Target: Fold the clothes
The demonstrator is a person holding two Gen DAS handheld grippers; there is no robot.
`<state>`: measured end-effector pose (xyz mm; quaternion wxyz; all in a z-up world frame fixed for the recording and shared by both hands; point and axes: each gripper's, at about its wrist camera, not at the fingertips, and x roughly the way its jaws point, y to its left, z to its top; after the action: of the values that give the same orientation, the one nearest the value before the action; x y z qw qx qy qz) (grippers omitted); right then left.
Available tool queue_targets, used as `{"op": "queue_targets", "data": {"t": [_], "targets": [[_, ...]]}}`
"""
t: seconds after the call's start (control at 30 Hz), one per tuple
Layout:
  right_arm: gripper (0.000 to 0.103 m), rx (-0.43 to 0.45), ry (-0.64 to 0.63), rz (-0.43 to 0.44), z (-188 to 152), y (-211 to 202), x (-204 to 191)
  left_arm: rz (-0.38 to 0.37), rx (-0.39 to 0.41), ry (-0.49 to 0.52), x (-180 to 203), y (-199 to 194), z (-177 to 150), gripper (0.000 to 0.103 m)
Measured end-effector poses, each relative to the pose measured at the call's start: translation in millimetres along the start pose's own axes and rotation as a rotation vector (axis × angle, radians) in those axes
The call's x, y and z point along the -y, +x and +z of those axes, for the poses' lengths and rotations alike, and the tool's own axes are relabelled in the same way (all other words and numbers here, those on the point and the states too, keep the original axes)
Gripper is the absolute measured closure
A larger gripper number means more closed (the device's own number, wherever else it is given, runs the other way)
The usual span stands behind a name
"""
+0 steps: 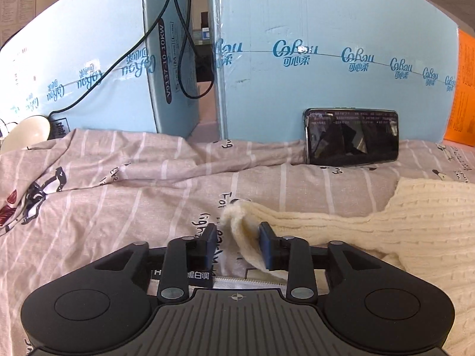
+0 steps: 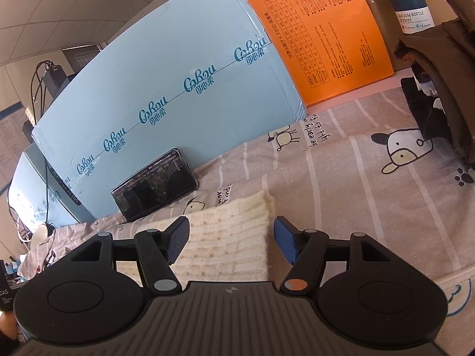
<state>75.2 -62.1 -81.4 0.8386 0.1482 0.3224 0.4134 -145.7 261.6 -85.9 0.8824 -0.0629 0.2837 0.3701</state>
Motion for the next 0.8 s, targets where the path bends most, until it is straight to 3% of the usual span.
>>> {"op": "queue_targets", "data": {"t": [0.17,0.23,0.37,0.5,0.57,0.63,0.73,0.77,0.8], "targets": [[0.040,-0.002,-0.005,0.008,0.2,-0.7,-0.6,-0.037,0.079,-0.084,-13.6,-33.2,5.8,0.033],[0.039,0.004,-0.009,0.014,0.3,-2.6,-1.8,-0.146,0.130,-0.074,-5.1,-59.7,6.0,0.033],[0.035,0.000,-0.022,0.044,0.8,-9.1,-7.3,-0.403,0.218,0.046,31.1,-118.0,-10.1,0.029],[0.028,-0.004,-0.036,0.084,-1.9,-21.9,-14.8,-0.615,0.132,0.160,78.1,-151.7,-38.4,0.029],[0.026,0.001,-0.045,0.111,-5.6,-30.5,-18.2,-0.661,0.065,0.252,100.3,-154.5,-53.2,0.029],[0.023,0.000,-0.062,0.135,-11.0,-37.9,-22.2,-0.633,0.011,0.355,119.4,-149.5,-65.5,0.028],[0.023,-0.020,-0.092,0.165,-20.7,-44.6,-25.9,-0.614,0.008,0.379,124.8,-142.8,-70.9,0.028],[0.023,-0.030,-0.097,0.174,-23.5,-45.7,-26.3,-0.618,0.004,0.351,121.7,-140.3,-68.7,0.033],[0.023,-0.045,-0.101,0.183,-26.2,-46.1,-26.6,-0.611,0.004,0.325,118.2,-138.7,-67.1,0.048]]}}
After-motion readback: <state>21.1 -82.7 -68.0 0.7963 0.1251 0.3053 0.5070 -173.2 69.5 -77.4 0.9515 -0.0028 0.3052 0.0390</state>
